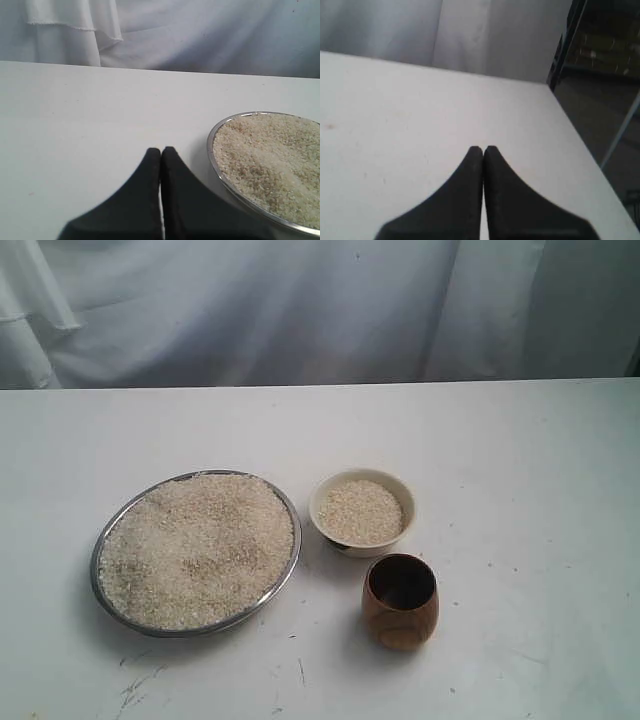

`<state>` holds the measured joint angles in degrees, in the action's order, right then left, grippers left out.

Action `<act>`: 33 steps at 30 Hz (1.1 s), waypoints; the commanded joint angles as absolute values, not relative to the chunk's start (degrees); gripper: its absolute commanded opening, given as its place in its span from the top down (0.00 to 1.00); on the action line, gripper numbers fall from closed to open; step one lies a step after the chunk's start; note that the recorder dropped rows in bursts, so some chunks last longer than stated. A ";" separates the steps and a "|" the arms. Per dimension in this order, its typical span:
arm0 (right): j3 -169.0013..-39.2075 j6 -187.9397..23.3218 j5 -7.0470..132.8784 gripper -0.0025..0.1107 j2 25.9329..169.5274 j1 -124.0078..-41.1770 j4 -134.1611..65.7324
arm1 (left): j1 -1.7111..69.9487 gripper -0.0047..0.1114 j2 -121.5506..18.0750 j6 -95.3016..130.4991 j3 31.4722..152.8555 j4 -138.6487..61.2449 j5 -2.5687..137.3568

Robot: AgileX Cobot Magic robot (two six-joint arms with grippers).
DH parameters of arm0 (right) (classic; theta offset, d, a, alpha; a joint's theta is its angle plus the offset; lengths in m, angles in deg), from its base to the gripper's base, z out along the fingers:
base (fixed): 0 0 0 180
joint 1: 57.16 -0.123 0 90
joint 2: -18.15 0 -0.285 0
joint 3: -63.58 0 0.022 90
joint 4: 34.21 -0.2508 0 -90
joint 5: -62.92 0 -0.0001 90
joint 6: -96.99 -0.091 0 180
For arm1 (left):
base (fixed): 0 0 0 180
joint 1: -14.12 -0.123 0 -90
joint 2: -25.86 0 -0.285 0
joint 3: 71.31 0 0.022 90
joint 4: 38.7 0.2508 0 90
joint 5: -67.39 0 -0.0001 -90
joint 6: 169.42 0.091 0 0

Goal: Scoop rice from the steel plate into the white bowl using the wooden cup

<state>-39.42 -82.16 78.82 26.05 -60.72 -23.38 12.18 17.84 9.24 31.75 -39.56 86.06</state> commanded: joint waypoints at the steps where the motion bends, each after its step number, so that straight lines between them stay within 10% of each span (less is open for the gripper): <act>1: -39.21 -87.58 60.68 0.98 25.93 -60.86 -30.94 | 12.07 0.96 18.07 9.23 31.47 -39.65 85.66; 9: -39.21 -92.60 41.27 0.98 25.93 -60.86 -49.46 | 12.07 0.96 18.07 9.23 31.47 -39.65 85.66; 17: -41.70 -104.01 51.09 0.98 26.04 -60.86 -48.51 | 12.07 0.96 18.07 9.23 31.47 -39.65 85.66; 25: -67.83 -80.29 61.48 0.98 55.13 -60.86 -48.08 | 12.07 0.96 18.07 9.23 31.47 -39.65 85.66; 33: -59.19 -88.51 27.70 0.98 82.26 -73.87 -30.31 | 12.07 0.96 18.07 9.23 31.47 -39.65 85.66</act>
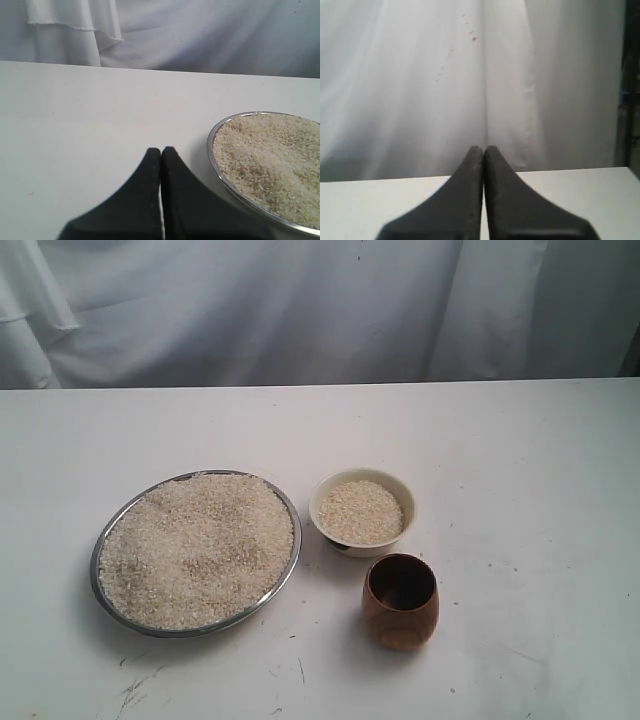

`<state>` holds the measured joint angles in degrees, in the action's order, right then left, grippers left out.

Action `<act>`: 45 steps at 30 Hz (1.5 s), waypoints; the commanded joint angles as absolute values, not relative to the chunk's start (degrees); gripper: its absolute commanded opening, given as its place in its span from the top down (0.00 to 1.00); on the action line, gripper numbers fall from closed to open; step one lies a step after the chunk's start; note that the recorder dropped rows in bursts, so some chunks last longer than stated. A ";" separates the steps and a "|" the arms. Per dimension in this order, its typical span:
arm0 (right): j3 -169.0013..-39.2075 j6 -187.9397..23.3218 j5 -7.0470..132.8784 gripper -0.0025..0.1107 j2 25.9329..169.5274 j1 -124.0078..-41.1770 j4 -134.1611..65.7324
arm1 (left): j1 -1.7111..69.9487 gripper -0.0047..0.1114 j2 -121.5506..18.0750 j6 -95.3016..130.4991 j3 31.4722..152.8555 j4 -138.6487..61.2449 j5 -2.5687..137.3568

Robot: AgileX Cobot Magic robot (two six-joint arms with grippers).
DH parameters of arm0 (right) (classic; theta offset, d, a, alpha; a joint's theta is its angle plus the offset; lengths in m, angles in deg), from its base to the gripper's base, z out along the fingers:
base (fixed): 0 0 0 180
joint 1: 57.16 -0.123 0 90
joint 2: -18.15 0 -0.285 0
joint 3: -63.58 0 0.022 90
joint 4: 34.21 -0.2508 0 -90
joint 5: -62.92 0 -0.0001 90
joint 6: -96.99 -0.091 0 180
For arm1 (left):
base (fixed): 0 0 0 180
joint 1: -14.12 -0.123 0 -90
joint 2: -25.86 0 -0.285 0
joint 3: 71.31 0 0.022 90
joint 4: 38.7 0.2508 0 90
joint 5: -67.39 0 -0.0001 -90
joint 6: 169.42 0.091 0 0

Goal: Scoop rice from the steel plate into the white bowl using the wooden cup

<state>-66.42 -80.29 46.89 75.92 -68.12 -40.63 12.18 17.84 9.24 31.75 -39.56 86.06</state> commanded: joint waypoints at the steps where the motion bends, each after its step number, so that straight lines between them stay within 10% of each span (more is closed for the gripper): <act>1: -57.26 -89.90 24.16 0.98 83.68 -74.96 -27.31 | 12.07 0.96 18.07 9.23 31.47 -39.65 85.66; 11: -39.36 -90.53 13.65 0.98 87.55 -76.59 -23.60 | 12.07 0.96 18.07 9.23 31.47 -39.65 85.66; 38: -39.77 -82.33 -1.75 0.98 118.91 -76.59 -2.03 | 12.07 0.96 18.07 9.23 31.47 -39.65 85.66; 45: -43.42 -89.26 2.91 0.64 118.91 -76.59 4.44 | 12.07 0.96 18.07 9.23 31.47 -39.65 85.66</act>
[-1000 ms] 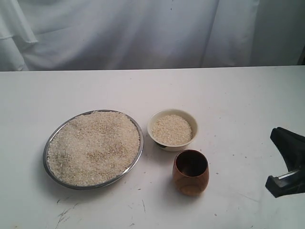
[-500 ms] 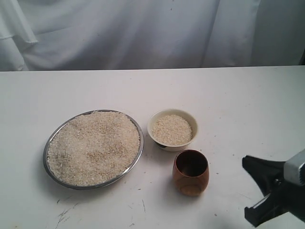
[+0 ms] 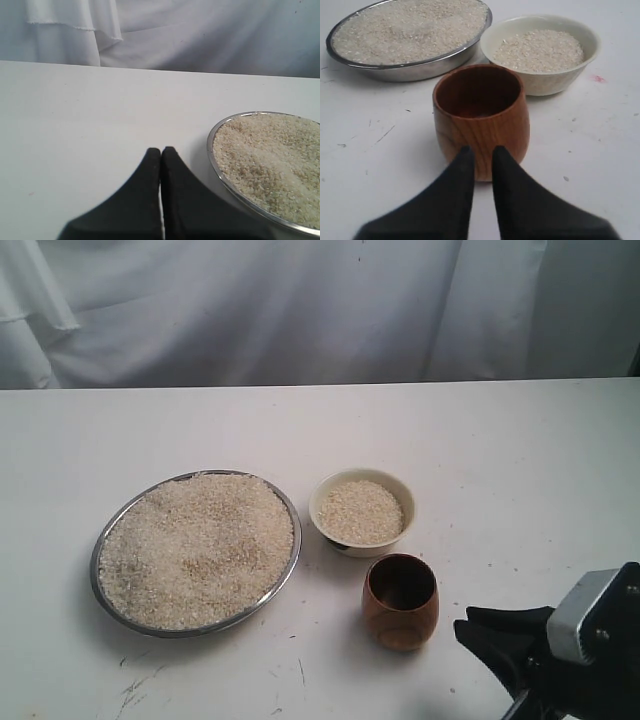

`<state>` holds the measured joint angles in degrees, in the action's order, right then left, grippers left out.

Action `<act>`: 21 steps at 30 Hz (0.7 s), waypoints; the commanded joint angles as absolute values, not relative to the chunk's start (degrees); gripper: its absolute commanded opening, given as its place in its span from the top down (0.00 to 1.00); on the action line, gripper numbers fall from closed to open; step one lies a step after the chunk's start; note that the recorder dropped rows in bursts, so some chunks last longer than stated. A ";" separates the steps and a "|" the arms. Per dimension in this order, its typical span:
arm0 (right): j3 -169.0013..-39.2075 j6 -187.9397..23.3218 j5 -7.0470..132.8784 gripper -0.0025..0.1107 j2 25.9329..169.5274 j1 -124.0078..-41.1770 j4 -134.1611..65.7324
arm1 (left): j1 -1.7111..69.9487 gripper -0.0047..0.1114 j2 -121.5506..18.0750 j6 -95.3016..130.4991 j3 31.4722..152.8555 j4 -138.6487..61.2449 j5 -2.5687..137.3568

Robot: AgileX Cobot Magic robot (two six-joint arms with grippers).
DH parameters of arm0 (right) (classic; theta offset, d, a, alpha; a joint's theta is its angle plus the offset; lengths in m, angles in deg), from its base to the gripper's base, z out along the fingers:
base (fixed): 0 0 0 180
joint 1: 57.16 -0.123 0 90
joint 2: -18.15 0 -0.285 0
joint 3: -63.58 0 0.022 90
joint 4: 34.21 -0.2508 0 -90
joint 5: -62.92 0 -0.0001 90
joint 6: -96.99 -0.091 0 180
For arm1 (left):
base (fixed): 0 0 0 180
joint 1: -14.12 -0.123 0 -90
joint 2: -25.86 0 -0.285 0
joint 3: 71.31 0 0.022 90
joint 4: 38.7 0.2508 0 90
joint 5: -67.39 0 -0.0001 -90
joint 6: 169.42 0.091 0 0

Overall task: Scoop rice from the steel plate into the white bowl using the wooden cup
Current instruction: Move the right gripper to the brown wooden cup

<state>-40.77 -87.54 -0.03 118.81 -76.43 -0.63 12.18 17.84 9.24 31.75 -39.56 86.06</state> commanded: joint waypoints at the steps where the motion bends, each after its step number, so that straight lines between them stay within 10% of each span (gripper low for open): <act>1: -43.96 -89.26 3.79 0.58 118.91 -76.59 4.56 | 12.07 0.96 18.07 9.23 31.47 -39.65 85.66; 6: -46.56 -89.85 9.07 0.38 118.91 -76.59 3.77 | 12.07 0.96 18.07 9.23 31.47 -39.65 85.66; 21: -55.13 -102.79 14.87 0.38 121.80 -76.59 15.55 | 12.07 0.96 18.07 9.23 31.47 -39.65 85.66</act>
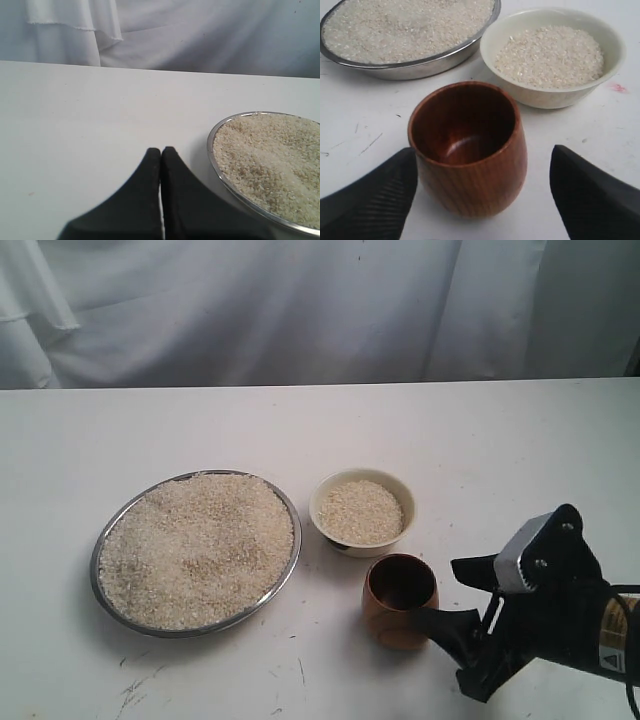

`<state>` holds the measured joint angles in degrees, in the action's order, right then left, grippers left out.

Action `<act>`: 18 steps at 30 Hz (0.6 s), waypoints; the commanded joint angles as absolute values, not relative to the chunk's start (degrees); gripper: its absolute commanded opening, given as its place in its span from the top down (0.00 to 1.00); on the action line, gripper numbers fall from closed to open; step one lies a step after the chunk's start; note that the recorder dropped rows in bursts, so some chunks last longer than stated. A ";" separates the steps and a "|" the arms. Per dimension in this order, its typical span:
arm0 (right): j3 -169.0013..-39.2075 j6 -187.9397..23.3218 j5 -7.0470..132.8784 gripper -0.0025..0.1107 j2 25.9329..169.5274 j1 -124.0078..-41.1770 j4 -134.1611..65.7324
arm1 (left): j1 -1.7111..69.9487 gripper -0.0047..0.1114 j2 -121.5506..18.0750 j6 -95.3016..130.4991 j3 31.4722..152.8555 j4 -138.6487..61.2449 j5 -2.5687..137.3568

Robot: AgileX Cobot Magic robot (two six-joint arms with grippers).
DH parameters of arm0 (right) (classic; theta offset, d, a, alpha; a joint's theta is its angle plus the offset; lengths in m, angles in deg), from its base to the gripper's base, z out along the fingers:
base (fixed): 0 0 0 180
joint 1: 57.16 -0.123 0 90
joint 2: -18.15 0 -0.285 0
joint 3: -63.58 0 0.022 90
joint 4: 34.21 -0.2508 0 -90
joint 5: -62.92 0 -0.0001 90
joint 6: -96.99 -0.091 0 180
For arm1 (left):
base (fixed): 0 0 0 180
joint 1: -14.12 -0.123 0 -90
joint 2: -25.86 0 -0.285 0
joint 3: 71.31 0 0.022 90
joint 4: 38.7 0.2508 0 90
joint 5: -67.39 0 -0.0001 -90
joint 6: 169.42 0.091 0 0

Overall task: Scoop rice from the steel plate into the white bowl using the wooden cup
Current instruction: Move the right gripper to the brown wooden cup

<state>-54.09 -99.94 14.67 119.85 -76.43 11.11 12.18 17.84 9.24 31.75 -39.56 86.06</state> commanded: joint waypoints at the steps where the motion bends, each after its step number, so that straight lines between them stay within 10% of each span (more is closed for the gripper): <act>1: -55.13 -102.79 14.73 0.38 122.32 -76.59 15.98 | 12.07 0.96 18.07 9.23 31.47 -39.65 85.66; 18: -61.72 -113.66 18.94 0.38 124.93 -76.59 24.89 | 12.07 0.96 18.07 9.23 31.47 -39.65 85.66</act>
<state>-60.17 -110.19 16.00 124.87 -76.43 21.25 12.18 17.84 9.24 31.75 -39.56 86.06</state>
